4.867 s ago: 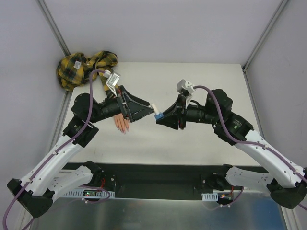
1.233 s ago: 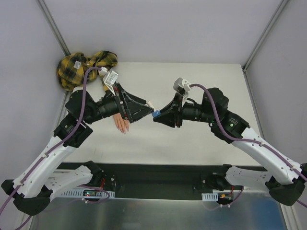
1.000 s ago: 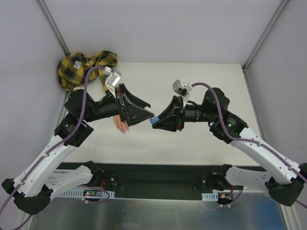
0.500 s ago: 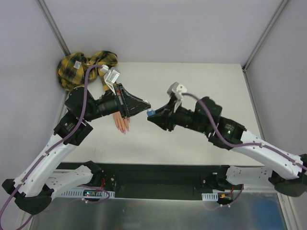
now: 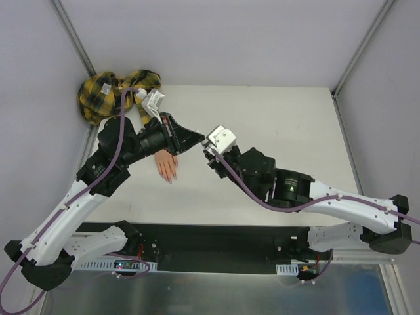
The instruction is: Paint the nails
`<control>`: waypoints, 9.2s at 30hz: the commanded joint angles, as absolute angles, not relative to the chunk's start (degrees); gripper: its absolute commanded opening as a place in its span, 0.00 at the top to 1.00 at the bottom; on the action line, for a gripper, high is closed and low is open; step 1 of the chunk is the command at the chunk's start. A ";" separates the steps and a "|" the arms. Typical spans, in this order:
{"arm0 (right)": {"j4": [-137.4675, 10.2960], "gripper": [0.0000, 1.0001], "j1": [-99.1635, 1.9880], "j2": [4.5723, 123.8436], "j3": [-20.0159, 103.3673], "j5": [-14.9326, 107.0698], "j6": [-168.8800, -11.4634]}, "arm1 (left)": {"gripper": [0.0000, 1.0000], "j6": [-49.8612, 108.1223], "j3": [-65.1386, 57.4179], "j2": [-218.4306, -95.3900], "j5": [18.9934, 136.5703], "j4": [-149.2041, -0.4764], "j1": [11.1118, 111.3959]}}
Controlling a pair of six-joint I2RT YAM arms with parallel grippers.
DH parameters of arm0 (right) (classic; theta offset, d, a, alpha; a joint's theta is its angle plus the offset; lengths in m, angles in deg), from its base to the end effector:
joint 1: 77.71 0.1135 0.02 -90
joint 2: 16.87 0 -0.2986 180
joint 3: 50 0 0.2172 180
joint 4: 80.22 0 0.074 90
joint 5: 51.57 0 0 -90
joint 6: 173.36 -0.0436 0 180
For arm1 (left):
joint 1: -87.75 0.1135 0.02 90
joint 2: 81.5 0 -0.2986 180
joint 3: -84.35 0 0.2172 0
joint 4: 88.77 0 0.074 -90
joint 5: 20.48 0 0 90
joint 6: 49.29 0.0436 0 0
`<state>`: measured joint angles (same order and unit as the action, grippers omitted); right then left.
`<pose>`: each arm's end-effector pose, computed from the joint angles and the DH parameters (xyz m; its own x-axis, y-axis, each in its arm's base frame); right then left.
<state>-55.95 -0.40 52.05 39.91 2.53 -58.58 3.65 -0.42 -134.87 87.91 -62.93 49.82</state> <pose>0.0743 0.2134 0.4637 0.2659 -0.3646 -0.8924 -0.6060 0.6567 -0.4489 0.1036 -0.0982 0.4775 -0.4398 -0.3823 -0.8127 0.7092 0.4074 -0.5754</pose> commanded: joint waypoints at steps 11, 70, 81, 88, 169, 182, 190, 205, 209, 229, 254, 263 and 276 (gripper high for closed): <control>-60.05 1.00 -16.18 38.59 33.54 48.41 -71.30 | 0.17 5.82 0.98 -129.67 94.72 -67.37 49.79; -58.56 1.00 -22.86 39.99 32.49 69.89 -79.75 | 0.17 8.45 -10.78 -135.73 107.39 -53.78 51.72; -58.82 1.00 -24.01 40.34 33.45 69.54 -80.19 | 0.43 8.72 -13.43 -138.46 113.47 -51.82 51.81; -58.82 1.00 -24.19 41.66 34.07 68.75 -80.19 | 0.64 9.77 -13.95 -139.60 113.56 -50.68 51.81; -69.61 1.00 -16.53 32.88 21.86 29.02 -62.53 | 1.00 9.25 -1.58 -134.15 76.56 -42.24 53.30; -82.45 1.00 -27.70 36.65 27.92 32.01 -57.34 | 1.00 8.19 18.02 -134.94 60.74 -45.40 56.02; -88.44 1.00 -28.94 32.18 18.26 28.25 -57.34 | 1.00 7.31 24.28 -137.31 51.42 -51.37 56.73; -87.47 1.00 -32.19 28.92 14.38 26.30 -56.90 | 1.00 6.70 27.53 -144.52 56.95 -60.52 61.47; -87.56 1.00 -32.54 29.44 14.29 26.74 -57.43 | 1.00 5.29 27.53 -146.80 58.35 -60.61 61.47; -88.17 1.00 -33.86 29.89 13.59 28.41 -58.83 | 1.00 2.74 28.23 -150.14 56.51 -62.54 61.47; -88.79 1.00 -34.65 31.29 13.77 30.08 -59.98 | 1.00 1.77 28.76 -151.38 53.53 -63.16 61.47; -88.88 1.00 -34.74 31.38 13.77 30.61 -60.42 | 1.00 1.60 28.67 -151.55 53.79 -63.24 61.47; -88.97 1.00 -35.00 31.29 13.50 30.87 -60.59 | 1.00 1.69 28.14 -152.25 53.70 -64.39 61.47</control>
<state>-84.19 -34.69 31.53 13.90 29.96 -59.41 2.49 28.34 -151.63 55.39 -62.56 61.21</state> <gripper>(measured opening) 0.254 0.099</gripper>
